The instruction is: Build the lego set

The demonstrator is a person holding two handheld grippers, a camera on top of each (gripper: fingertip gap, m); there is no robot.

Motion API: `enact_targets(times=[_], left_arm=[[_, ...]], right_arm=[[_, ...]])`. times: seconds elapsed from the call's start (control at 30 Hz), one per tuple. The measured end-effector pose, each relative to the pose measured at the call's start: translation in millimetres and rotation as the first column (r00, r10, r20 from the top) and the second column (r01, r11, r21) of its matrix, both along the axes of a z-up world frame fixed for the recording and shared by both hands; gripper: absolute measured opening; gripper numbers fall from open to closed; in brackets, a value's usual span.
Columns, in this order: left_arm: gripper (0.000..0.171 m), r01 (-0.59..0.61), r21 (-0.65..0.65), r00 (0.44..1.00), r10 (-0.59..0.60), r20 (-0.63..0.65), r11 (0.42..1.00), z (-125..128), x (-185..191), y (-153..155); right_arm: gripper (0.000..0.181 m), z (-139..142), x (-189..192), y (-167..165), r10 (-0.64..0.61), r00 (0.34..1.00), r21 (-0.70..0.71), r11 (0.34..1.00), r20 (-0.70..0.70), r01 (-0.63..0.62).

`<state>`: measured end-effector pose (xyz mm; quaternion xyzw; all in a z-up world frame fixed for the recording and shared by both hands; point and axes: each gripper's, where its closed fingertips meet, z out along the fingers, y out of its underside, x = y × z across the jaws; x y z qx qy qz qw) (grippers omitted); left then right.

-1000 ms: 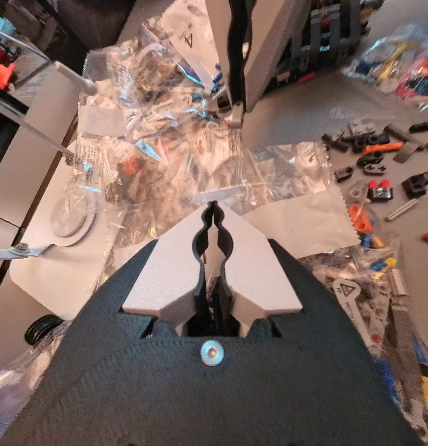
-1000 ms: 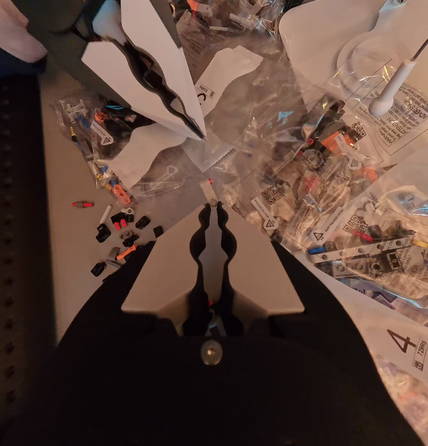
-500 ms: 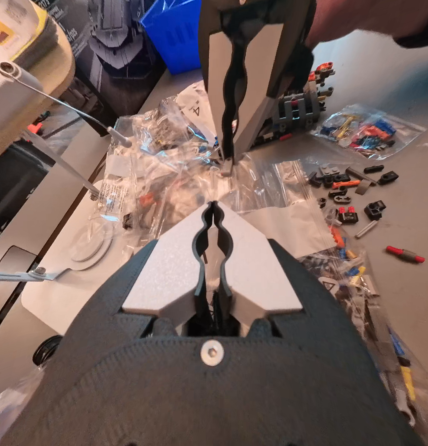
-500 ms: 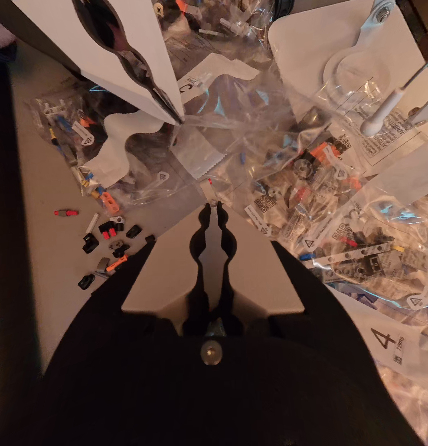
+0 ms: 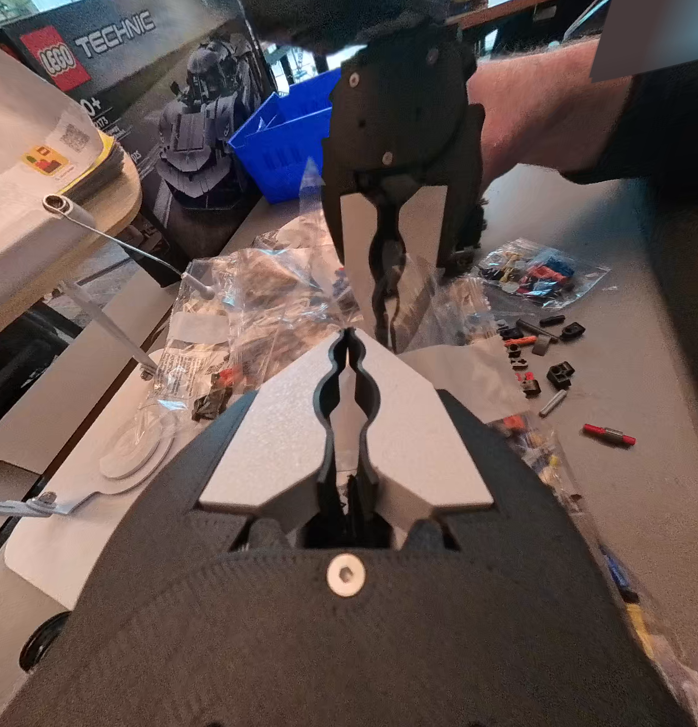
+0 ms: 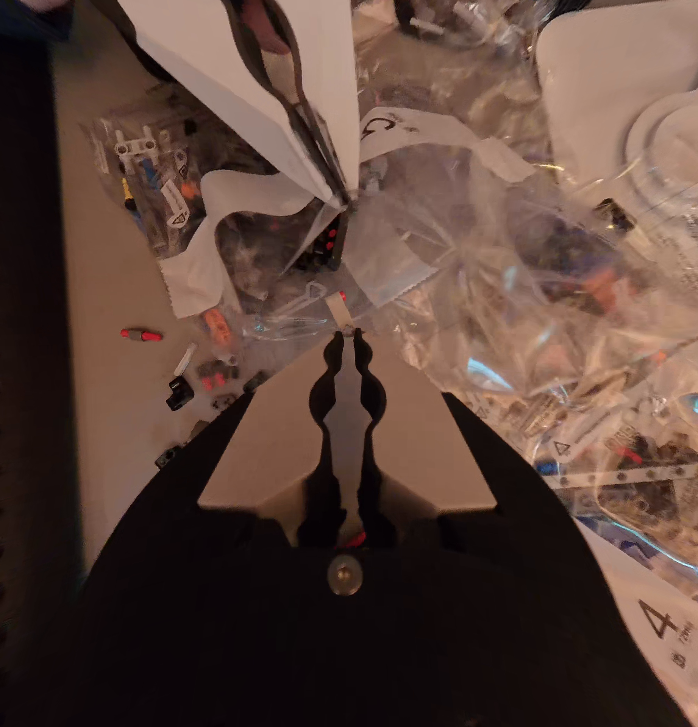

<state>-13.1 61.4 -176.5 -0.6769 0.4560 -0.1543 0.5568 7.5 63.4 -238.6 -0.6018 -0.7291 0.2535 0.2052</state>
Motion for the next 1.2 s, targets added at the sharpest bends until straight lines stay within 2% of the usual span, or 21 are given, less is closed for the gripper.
enact_targets(times=[0.1,0.23,0.3,0.4,0.7,0.93,1.07,1.2], left_arm=[[0.000,0.013,0.000,1.000,-0.013,-0.006,1.000,-1,2,-2],[0.000,0.018,0.001,1.000,-0.018,0.004,1.000,0,3,-2],[0.000,0.018,-0.001,1.000,-0.018,0.003,1.000,-1,3,-2],[0.000,0.013,0.001,1.000,-0.013,0.001,1.000,-1,2,-1],[0.000,-0.009,0.004,1.000,0.009,0.024,1.000,3,-8,1],[0.000,-0.025,0.008,0.998,0.024,0.057,1.000,9,-15,2],[0.000,-0.032,0.012,0.997,0.031,0.070,0.999,12,-19,3],[0.000,-0.039,0.014,0.996,0.038,0.084,0.999,15,-23,3]], right_arm=[[0.003,3,-7,-2,0.001,0.999,-0.001,1.000,-0.032,-0.001],[0.003,23,-24,-8,-0.023,0.988,-0.066,0.998,-0.155,0.013],[0.009,25,-28,-9,-0.047,0.985,-0.096,0.995,-0.167,0.031],[0.011,23,-23,0,-0.065,0.986,-0.063,0.996,-0.152,0.056],[0.010,39,3,14,-0.084,0.982,-0.092,0.993,-0.171,0.069],[0.012,4,32,5,-0.009,0.999,-0.131,0.991,0.036,0.014],[0.016,-19,45,-11,0.090,0.982,-0.123,0.990,0.167,-0.070],[0.021,-35,45,-20,0.138,0.964,-0.127,0.986,0.226,-0.111]])
